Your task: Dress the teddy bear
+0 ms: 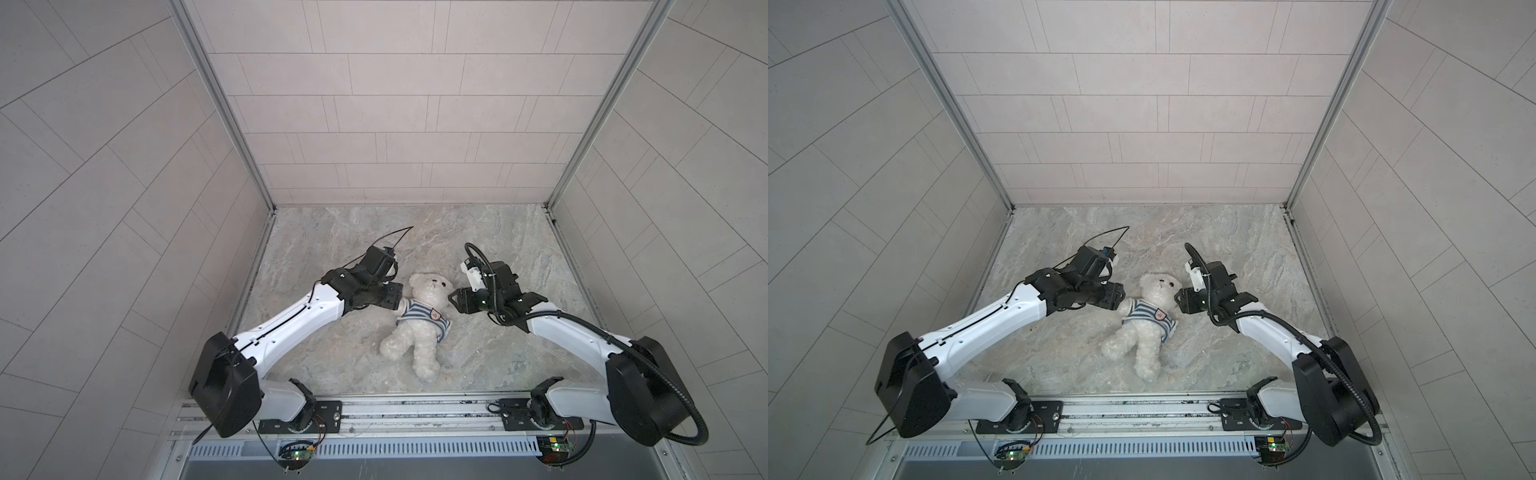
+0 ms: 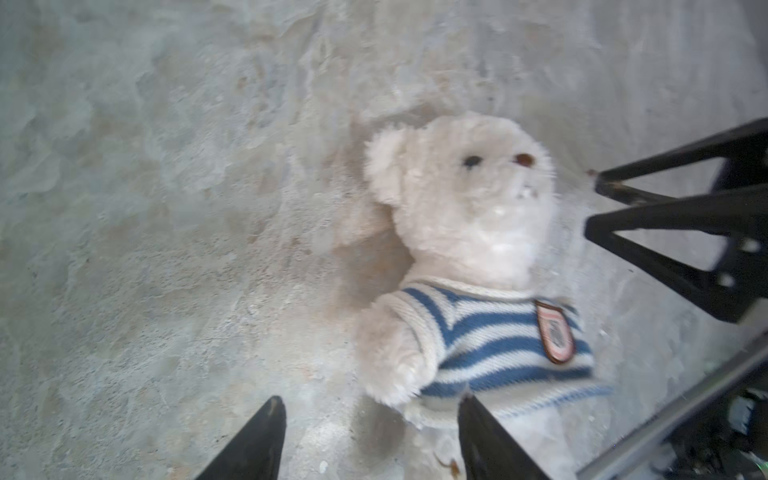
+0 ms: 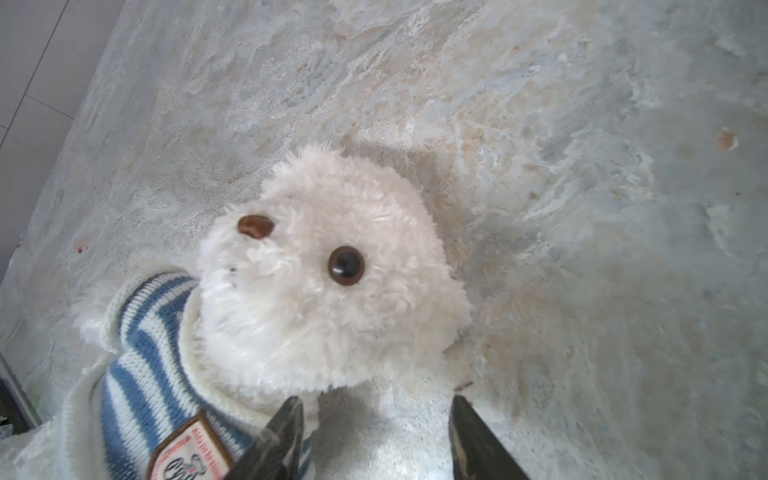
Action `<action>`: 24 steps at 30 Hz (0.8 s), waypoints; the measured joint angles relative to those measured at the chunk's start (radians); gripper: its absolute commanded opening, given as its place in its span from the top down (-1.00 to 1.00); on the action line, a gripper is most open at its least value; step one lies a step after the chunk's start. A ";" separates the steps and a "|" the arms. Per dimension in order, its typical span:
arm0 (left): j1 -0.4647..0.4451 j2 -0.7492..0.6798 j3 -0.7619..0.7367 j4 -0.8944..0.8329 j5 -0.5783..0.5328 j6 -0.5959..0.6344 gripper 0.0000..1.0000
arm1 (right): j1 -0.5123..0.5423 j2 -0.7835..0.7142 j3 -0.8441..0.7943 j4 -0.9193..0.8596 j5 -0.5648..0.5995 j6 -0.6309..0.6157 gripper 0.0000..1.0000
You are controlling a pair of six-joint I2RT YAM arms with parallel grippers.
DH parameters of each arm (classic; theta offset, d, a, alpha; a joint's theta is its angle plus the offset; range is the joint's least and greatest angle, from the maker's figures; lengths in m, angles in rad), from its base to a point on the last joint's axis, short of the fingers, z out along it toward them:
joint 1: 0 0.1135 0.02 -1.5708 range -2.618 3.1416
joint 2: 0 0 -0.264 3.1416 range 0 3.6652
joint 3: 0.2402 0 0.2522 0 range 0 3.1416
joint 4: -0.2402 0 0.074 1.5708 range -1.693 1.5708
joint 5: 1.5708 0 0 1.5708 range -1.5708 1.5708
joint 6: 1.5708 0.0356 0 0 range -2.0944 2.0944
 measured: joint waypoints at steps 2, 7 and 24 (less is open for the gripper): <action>-0.072 -0.007 0.020 -0.012 0.003 -0.034 -0.11 | 0.002 -0.071 -0.034 -0.016 0.003 0.011 -0.15; -0.210 0.010 0.034 -0.011 0.032 -0.147 -0.14 | 0.014 -0.215 -0.118 -0.034 0.008 0.038 -0.15; -0.314 0.203 0.043 0.131 -0.005 -0.478 -0.30 | 0.022 -0.360 -0.276 -0.008 0.040 0.114 -0.15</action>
